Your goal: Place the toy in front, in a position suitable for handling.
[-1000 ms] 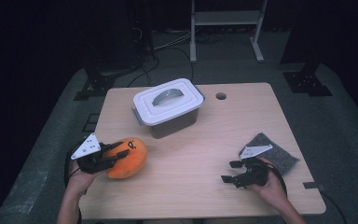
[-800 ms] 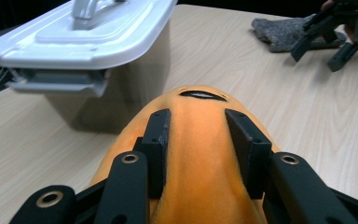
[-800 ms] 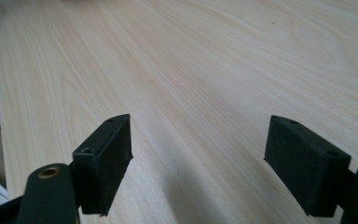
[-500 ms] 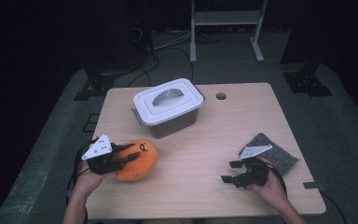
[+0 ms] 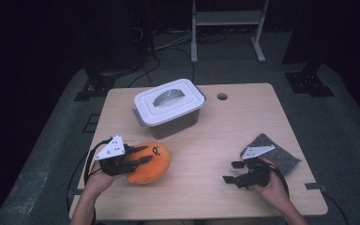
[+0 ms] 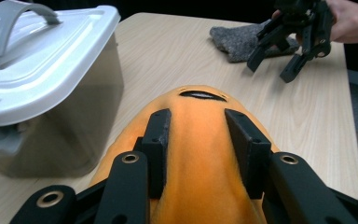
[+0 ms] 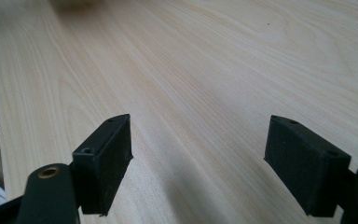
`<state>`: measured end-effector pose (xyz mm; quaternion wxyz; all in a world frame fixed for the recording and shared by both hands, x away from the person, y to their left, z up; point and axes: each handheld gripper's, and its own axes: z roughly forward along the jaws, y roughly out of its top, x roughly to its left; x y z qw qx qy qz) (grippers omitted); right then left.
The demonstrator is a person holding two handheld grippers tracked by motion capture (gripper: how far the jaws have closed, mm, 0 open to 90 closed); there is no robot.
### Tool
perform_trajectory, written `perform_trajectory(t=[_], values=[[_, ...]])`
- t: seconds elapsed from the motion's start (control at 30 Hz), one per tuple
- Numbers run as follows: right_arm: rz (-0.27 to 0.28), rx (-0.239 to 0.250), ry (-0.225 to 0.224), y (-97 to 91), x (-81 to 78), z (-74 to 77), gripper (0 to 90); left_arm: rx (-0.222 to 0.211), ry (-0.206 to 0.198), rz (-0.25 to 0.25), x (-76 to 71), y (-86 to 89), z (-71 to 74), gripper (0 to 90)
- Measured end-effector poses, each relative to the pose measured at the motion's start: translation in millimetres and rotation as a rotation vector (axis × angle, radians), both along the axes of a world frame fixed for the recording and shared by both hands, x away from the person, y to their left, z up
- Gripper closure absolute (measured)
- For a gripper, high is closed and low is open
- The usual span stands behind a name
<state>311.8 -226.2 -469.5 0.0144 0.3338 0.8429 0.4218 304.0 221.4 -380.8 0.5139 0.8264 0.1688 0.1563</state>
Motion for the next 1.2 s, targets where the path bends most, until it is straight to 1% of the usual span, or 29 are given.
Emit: perform_trajectory(t=[0.13, 0.33, 0.37, 0.43, 0.47, 0.5, 0.6, 0.83, 0.87, 0.93, 1.1, 1.2], values=[[-0.003, 0.001, -0.001, -0.5, -0.1, 0.2, 21.7, -0.005, 0.006, -0.016, 0.6, -5.7, 0.6, 63.2], [-0.008, 0.002, -0.001, -1.1, 0.3, -0.3, 21.7, 0.000, 0.007, -0.054, 2.1, -19.5, 1.3, 63.4], [-0.009, 0.003, -0.001, -1.2, 0.3, -0.1, 21.7, 0.002, 0.007, -0.065, 2.5, -24.2, 1.9, 63.4], [-0.010, 0.004, -0.003, -1.4, 0.2, 0.1, 21.7, -0.002, 0.009, -0.070, 2.9, -26.7, 2.0, 63.5], [-0.010, 0.004, -0.002, -1.5, 0.3, 0.2, 21.6, 0.001, 0.011, -0.086, 4.1, -31.6, 2.8, 63.4], [-0.010, 0.004, -0.002, -1.5, 0.3, 0.2, 21.6, 0.001, 0.011, -0.086, 4.1, -31.6, 2.8, 63.4], [-0.010, 0.004, -0.002, -1.8, 0.4, 0.2, 21.7, 0.007, 0.012, -0.104, 5.2, -39.8, 4.8, 63.4], [-0.013, 0.008, -0.007, -3.0, 0.2, 1.0, 21.6, 0.004, 0.004, -0.145, 7.9, -58.5, 11.0, 63.4], [-0.013, 0.007, -0.007, -3.0, 0.2, 1.1, 21.7, 0.001, 0.004, -0.155, 8.8, -63.8, 11.9, 63.4], [-0.013, 0.008, -0.006, -3.0, 0.1, 1.1, 21.6, 0.005, 0.003, -0.162, 9.4, -66.1, 12.6, 63.4], [-0.013, 0.009, -0.007, -2.9, 0.0, 1.8, 21.6, 0.010, 0.002, -0.180, 12.4, -80.5, 14.3, 63.3], [-0.014, 0.009, -0.014, -4.4, -0.1, 2.5, 21.7, 0.013, 0.006, -0.200, 14.7, -90.4, 13.7, 63.3]])
